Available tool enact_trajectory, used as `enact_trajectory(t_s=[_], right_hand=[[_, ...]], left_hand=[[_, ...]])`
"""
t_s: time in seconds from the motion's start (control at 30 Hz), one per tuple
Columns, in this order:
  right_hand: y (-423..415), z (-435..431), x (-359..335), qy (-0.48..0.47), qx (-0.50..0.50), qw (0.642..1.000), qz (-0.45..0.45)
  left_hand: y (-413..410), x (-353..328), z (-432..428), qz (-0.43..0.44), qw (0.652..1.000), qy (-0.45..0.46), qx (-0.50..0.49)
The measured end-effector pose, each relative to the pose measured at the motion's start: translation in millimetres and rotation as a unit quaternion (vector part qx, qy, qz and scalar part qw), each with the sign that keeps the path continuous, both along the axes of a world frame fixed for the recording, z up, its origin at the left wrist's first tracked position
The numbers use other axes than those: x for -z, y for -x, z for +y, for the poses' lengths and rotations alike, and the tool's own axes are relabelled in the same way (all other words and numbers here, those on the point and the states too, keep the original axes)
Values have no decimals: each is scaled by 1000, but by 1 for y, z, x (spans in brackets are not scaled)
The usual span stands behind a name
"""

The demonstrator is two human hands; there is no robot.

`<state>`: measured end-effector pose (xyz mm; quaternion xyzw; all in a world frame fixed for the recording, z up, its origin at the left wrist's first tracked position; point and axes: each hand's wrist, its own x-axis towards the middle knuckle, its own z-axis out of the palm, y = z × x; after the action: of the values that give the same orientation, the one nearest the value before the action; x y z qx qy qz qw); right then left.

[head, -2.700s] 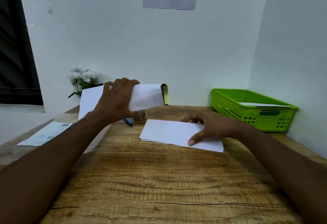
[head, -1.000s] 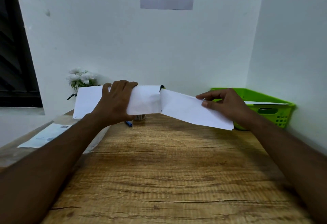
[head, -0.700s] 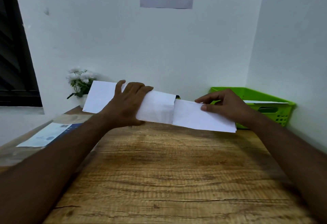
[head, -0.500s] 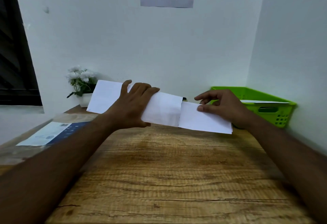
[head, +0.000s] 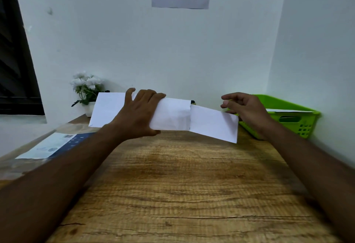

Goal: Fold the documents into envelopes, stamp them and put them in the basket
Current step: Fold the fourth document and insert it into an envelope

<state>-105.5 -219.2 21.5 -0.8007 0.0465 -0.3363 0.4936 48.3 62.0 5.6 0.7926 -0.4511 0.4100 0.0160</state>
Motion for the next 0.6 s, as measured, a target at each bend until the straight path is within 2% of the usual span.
enact_trajectory(t_s=[0.1, 0.27, 0.6], right_hand=[[-6, -4, 5, -13, 1, 997, 71], [-6, -4, 8, -90, -15, 983, 158], [3, -2, 4, -114, 1, 986, 124]], left_hand=[[-2, -1, 2, -7, 1000, 14, -12], [-9, -2, 7, -13, 998, 43, -40], [-11, -4, 13, 18, 996, 62, -60]])
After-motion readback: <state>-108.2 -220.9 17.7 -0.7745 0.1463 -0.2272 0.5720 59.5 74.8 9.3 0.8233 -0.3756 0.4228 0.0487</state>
